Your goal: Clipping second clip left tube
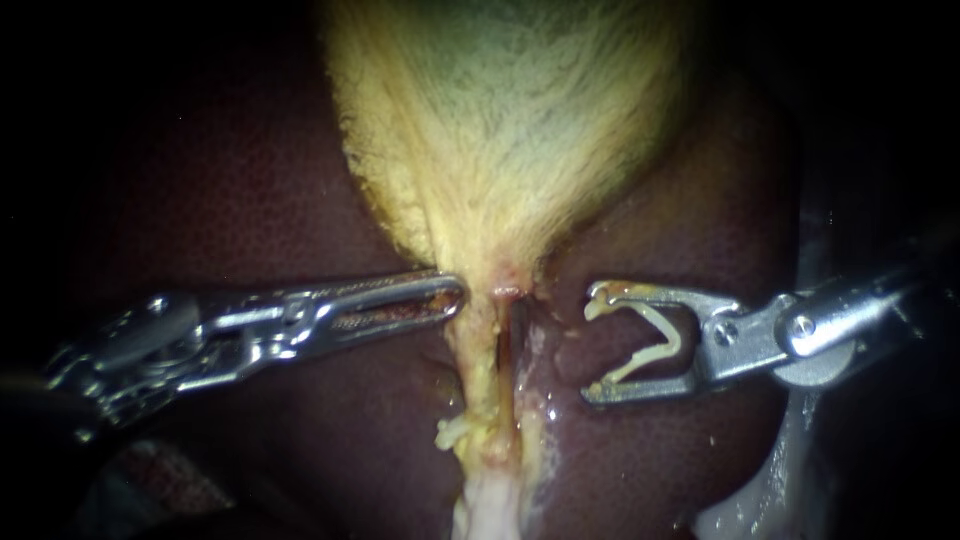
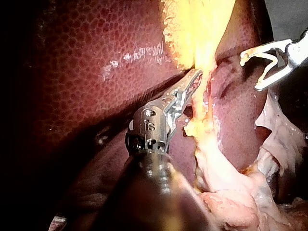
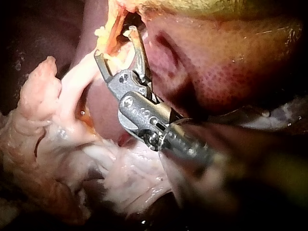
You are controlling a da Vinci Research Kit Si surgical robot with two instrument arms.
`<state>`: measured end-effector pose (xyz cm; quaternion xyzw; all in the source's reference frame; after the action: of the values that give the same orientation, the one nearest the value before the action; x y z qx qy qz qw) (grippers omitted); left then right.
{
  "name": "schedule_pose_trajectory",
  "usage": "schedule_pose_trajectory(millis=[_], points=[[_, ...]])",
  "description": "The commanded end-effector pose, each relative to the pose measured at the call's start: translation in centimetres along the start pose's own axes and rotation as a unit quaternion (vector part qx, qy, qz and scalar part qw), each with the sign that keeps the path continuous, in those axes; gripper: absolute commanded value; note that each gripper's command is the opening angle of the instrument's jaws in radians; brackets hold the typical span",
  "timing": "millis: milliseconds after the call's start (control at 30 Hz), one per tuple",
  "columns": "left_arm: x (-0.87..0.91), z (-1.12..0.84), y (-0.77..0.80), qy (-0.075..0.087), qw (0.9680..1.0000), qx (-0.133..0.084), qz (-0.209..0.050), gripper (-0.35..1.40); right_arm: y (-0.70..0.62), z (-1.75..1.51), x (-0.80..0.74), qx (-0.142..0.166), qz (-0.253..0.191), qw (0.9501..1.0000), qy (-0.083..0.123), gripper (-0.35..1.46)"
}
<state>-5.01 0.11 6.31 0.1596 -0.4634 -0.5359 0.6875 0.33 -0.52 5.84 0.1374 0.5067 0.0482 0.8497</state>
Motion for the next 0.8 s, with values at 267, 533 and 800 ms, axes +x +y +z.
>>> schedule_pose_trajectory(millis=[267, 533, 800], points=[[-0.09, -0.28, 0.10, 0.001, 1.0000, -0.001, -0.001, -0.35, -0.16, 0.30, -0.09, -0.006, 0.007, 1.0000, -0.001, 0.60], [-0.18, -0.66, 0.25, -0.004, 0.9999, -0.015, -0.002, -0.35, -0.40, 1.00, -0.23, 0.034, 0.051, 0.9981, 0.008, 0.60], [-0.22, -0.71, 0.21, -0.004, 0.9998, -0.019, -0.004, -0.35, -0.42, 1.55, -0.34, 0.043, 0.072, 0.9964, 0.008, 0.60]])
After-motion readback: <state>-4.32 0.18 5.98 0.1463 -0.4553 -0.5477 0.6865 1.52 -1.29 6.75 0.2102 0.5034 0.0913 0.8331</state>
